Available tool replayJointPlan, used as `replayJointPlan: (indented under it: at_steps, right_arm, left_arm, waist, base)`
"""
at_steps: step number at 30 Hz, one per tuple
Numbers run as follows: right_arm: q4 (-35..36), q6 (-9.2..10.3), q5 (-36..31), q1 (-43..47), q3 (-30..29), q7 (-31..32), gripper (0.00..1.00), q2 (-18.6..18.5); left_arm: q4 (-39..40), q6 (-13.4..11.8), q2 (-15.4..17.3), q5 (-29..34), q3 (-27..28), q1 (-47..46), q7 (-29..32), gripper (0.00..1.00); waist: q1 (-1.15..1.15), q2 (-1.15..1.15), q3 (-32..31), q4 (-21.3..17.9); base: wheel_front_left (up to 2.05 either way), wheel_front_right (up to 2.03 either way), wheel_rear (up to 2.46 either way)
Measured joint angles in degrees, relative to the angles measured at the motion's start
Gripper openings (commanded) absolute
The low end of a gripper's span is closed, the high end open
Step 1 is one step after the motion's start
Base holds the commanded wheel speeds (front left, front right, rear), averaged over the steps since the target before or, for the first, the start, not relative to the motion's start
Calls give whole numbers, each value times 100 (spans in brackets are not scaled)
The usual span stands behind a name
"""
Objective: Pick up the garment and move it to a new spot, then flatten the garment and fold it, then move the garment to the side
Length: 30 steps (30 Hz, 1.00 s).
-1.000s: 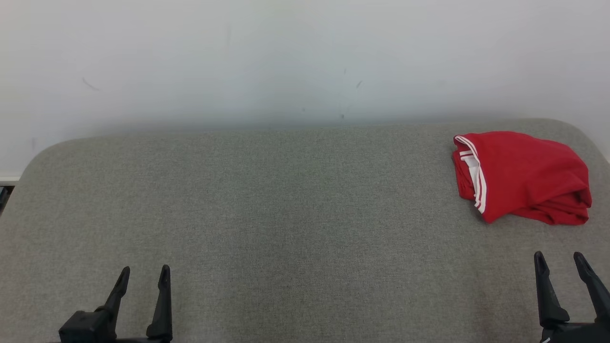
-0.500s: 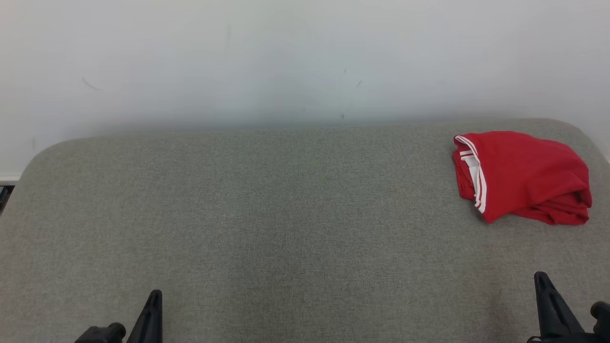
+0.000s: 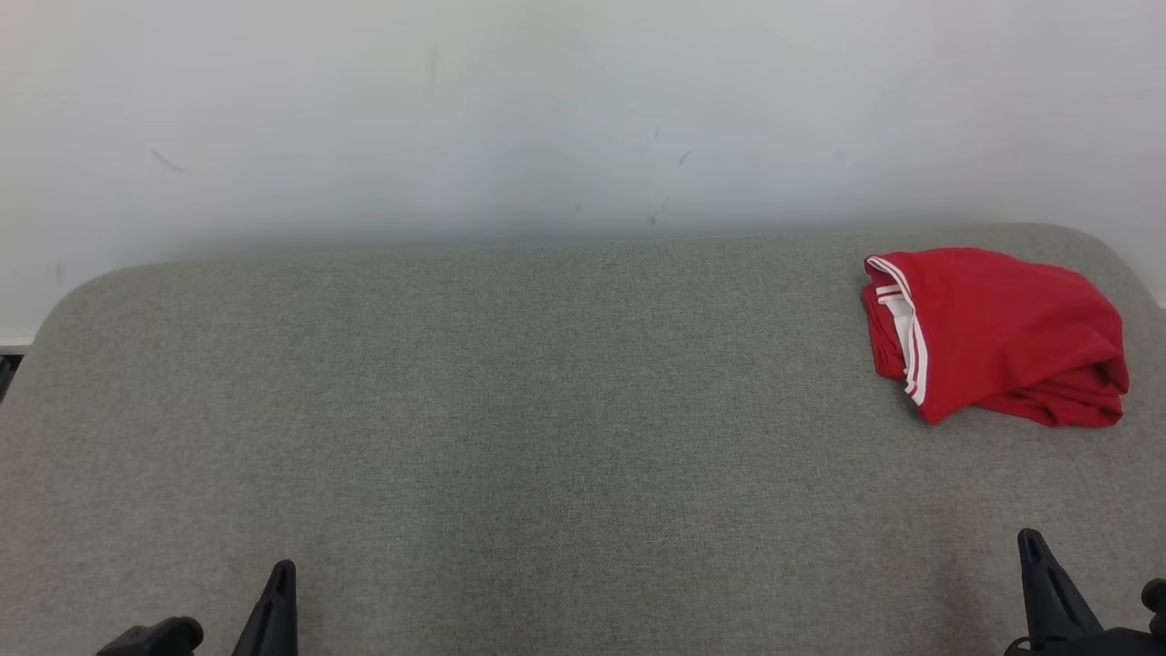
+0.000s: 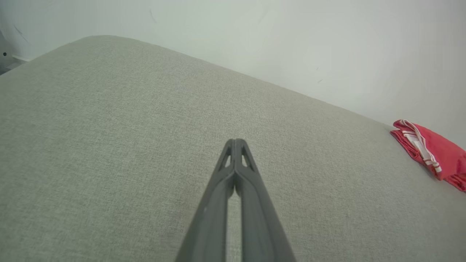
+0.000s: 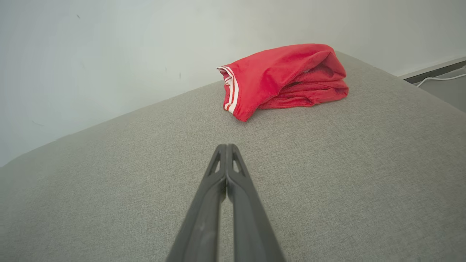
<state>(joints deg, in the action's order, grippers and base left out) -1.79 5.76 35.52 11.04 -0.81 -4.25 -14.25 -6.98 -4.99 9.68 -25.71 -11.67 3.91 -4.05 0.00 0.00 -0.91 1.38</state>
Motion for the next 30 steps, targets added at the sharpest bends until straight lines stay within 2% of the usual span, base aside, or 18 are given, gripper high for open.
replayJointPlan:
  at_steps: [30]
  right_arm:
    - [-544, -432, 2097, -594, -263, 402, 0, 436]
  left_arm:
    - [-359, 409, -259, -2427, 617, -313, 410, 0]
  waist:
    - [0, 0, 39, -51]
  base:
    - [0, 0, 0]
